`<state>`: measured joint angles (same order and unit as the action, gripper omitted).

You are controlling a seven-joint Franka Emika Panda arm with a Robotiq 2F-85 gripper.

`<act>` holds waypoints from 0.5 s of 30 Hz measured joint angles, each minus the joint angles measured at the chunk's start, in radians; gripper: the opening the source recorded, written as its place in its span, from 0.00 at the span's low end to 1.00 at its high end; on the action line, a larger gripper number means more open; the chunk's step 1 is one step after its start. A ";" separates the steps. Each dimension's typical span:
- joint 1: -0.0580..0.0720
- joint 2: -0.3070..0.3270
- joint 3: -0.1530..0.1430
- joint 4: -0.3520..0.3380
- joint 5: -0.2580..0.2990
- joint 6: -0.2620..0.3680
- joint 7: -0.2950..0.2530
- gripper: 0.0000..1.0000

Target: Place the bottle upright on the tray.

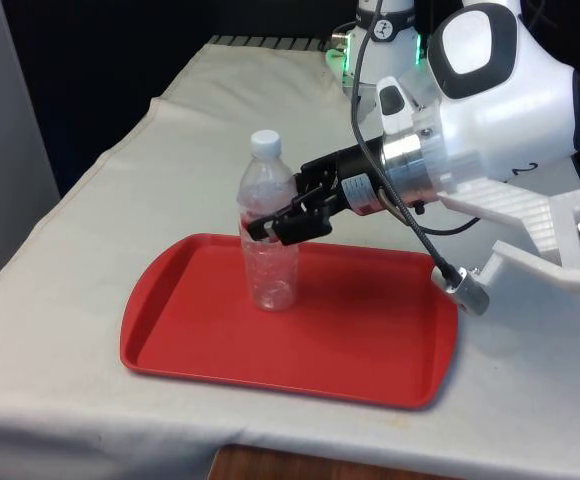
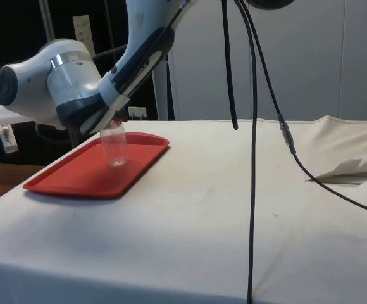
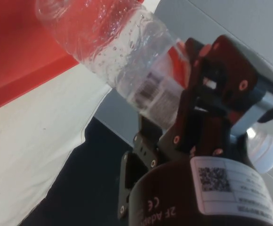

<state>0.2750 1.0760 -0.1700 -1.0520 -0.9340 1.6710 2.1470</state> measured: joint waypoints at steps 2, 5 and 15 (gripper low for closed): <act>0.000 0.000 0.000 0.000 0.000 0.000 0.000 0.92; 0.000 0.000 0.000 0.000 0.000 0.000 0.000 1.00; 0.001 0.000 0.001 0.000 0.000 -0.002 0.000 1.00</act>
<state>0.2760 1.0760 -0.1690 -1.0520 -0.9340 1.6690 2.1470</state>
